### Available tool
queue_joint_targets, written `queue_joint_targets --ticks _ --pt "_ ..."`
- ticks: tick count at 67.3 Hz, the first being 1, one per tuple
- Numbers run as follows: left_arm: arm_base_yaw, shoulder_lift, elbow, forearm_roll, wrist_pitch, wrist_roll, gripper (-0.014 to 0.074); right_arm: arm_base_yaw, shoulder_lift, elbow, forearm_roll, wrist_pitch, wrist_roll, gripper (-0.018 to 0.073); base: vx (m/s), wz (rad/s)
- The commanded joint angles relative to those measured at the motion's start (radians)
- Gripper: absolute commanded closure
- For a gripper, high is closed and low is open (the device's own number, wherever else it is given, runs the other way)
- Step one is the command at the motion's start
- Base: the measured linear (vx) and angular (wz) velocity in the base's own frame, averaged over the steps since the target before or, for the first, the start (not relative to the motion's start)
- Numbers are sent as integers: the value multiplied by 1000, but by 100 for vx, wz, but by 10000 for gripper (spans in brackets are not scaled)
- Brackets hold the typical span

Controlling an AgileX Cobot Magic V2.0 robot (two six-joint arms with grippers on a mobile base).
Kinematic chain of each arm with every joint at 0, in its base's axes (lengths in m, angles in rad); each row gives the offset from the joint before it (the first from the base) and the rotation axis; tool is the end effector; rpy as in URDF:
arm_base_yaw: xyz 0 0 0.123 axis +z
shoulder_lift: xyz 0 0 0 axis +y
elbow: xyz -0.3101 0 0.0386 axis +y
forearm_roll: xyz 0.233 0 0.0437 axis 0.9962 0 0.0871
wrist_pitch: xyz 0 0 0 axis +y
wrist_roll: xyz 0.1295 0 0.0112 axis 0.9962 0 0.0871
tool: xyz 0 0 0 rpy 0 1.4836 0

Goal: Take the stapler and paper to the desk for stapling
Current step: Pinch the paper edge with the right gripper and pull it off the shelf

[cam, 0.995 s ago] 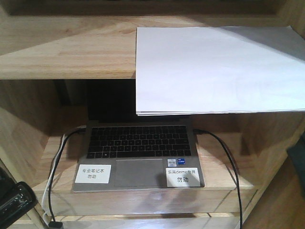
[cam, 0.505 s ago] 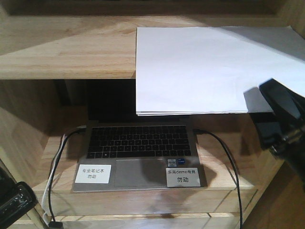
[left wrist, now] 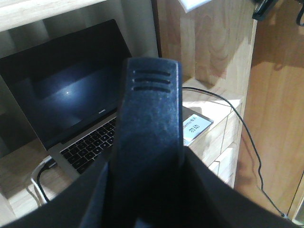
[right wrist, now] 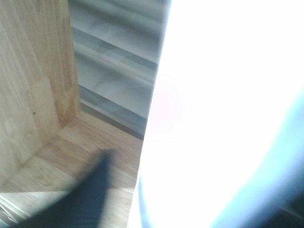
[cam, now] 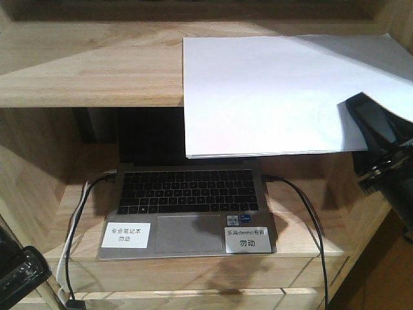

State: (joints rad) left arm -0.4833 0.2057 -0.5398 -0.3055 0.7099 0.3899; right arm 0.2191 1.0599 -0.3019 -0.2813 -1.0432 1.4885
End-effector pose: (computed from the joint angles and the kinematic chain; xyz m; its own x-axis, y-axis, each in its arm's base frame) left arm 0.0174 -0.0380 0.3083 -0.1331 0.2409 -0.9614 0.6516 0.7522 0.0983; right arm 0.1881 0.0738 0.3277 -0.3433 0.8927 -0.2920 -0.4272 0.1285 0.8950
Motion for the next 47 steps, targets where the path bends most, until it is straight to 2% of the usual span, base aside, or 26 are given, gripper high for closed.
queue_joint_targets --ticks 1,12,28,47 --pt "-5 8 -30 -28 -113 -2 603 1 -6 -26 -5 -82 6 576 0 0" --pt "-5 8 -30 -28 -113 -2 603 1 -19 -9 -51 -131 5 572 0 0" --pt "-5 8 -30 -28 -112 -2 603 1 -187 96 3 -76 -38 566 0 0" --pt "-5 8 -30 -28 -112 -2 603 -1 -486 184 -19 123 -55 564 0 0"
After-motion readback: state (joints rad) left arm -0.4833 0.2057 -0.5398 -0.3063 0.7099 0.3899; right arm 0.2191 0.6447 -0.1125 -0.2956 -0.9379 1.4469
